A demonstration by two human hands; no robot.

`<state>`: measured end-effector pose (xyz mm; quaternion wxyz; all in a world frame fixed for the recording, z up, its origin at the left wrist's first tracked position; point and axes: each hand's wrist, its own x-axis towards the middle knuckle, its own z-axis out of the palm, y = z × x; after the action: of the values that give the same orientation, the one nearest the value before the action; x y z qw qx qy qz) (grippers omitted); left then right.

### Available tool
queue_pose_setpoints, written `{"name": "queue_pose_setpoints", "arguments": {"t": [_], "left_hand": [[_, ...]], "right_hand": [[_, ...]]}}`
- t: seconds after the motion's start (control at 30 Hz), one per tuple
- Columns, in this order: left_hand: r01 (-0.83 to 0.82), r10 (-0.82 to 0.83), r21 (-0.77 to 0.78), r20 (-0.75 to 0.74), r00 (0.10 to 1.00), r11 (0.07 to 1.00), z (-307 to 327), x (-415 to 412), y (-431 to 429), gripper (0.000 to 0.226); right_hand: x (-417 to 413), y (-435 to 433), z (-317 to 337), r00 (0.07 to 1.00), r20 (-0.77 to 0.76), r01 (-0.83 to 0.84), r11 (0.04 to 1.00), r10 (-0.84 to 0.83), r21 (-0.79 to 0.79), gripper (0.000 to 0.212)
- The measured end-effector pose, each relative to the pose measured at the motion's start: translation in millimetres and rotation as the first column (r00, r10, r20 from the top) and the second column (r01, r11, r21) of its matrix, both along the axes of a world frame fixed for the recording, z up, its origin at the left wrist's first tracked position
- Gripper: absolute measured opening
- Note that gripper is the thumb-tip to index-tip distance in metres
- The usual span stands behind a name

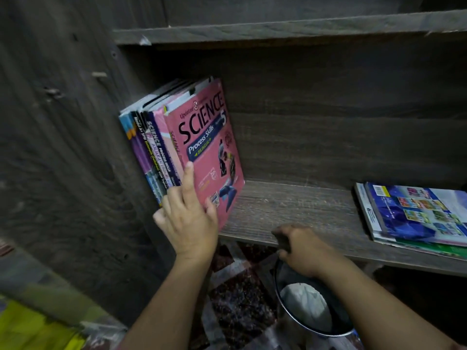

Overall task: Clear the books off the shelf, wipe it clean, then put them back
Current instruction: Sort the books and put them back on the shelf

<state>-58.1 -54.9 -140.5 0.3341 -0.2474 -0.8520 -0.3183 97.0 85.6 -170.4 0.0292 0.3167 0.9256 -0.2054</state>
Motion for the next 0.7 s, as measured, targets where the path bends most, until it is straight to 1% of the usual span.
{"name": "queue_pose_setpoints", "arguments": {"t": [0.07, 0.13, 0.2, 0.27, 0.3, 0.37, 0.43, 0.47, 0.5, 0.57, 0.7], "left_hand": [[-0.006, 0.007, 0.016, -0.063, 0.998, 1.000, 6, -2, -7, 0.082], [0.013, -0.003, 0.069, -0.143, 0.990, 0.998, 22, -5, -13, 0.070], [0.059, -0.034, 0.123, -0.197, 0.980, 0.991, 48, -9, -18, 0.066], [0.077, -0.044, 0.146, -0.213, 0.976, 0.986, 79, -19, -24, 0.066], [0.076, -0.048, 0.132, -0.204, 0.978, 0.988, 95, -25, -26, 0.067], [0.082, -0.075, 0.033, -0.180, 0.981, 0.996, 120, -37, -26, 0.069], [0.118, -0.133, -0.091, -0.190, 0.973, 0.989, 132, -45, -24, 0.062], [0.129, -0.153, -0.127, -0.204, 0.967, 0.984, 134, -47, -22, 0.057], [0.130, -0.157, -0.139, -0.213, 0.964, 0.982, 135, -47, -22, 0.051], [0.111, -0.133, -0.110, -0.220, 0.966, 0.988, 135, -43, -22, 0.043], [0.068, -0.088, -0.092, -0.239, 0.967, 0.993, 135, -23, -24, 0.034]], "right_hand": [[-10, -6, -2, 1.000, 0.004, -0.026, 1.000, 0.026, 0.013, 0.054], [-21, -11, -5, 0.998, 0.000, -0.057, 0.998, 0.057, 0.012, 0.055], [-29, -17, -7, 0.996, 0.005, -0.084, 0.996, 0.083, 0.019, 0.054], [-37, -21, -9, 0.995, 0.011, -0.103, 0.995, 0.103, 0.019, 0.054], [-40, -23, -9, 0.994, 0.021, -0.111, 0.994, 0.110, 0.022, 0.054], [-46, -27, -10, 0.992, 0.044, -0.121, 0.992, 0.119, 0.029, 0.054], [-51, -30, -9, 0.990, 0.063, -0.125, 0.991, 0.123, 0.036, 0.055], [-53, -31, -9, 0.990, 0.068, -0.125, 0.991, 0.122, 0.041, 0.055], [-54, -31, -9, 0.990, 0.072, -0.123, 0.991, 0.119, 0.045, 0.056], [-56, -33, -8, 0.990, 0.076, -0.120, 0.991, 0.116, 0.058, 0.058], [-59, -35, -9, 0.989, 0.098, -0.118, 0.991, 0.112, 0.061, 0.063]]}}
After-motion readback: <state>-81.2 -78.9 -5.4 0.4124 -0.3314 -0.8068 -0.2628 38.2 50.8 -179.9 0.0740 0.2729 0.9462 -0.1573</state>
